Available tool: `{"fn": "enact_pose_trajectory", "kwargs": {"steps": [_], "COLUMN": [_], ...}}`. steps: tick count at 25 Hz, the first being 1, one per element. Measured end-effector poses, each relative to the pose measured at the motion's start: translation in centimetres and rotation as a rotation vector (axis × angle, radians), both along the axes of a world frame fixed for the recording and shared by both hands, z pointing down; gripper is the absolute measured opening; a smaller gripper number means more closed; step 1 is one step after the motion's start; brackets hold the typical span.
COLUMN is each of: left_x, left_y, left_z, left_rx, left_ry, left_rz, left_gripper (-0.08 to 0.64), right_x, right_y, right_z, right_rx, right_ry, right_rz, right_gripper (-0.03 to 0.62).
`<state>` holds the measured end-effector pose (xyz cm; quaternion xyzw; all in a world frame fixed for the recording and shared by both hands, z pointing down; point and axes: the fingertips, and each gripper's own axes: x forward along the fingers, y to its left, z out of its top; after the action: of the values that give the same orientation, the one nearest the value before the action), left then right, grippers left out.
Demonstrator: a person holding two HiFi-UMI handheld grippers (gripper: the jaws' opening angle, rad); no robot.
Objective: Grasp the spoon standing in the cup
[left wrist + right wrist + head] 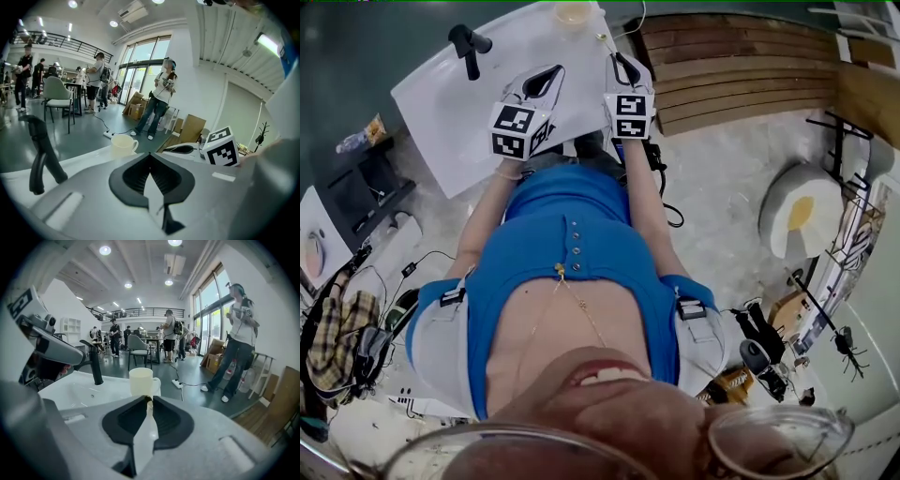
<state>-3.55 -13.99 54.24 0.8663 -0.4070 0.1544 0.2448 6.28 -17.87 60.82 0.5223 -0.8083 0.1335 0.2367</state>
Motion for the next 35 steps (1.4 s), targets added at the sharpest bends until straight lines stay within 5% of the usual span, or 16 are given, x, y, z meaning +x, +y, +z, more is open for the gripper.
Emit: {"fn": "enact_pose_trajectory", "kwargs": {"steps": [35], "left_x": [1.8], "left_y": [1.8], "left_z": [2.7], "left_rx": [-0.030], "left_ry": [-0.049], "left_rz": [0.114], "left_gripper": [-0.002], "right_x": [0.3], "right_y": [1.8], "right_z": [5.9], "right_rx": [-0.192], "right_ry": [0.004], "right_rz": [0.005], "right_gripper": [0.041]}}
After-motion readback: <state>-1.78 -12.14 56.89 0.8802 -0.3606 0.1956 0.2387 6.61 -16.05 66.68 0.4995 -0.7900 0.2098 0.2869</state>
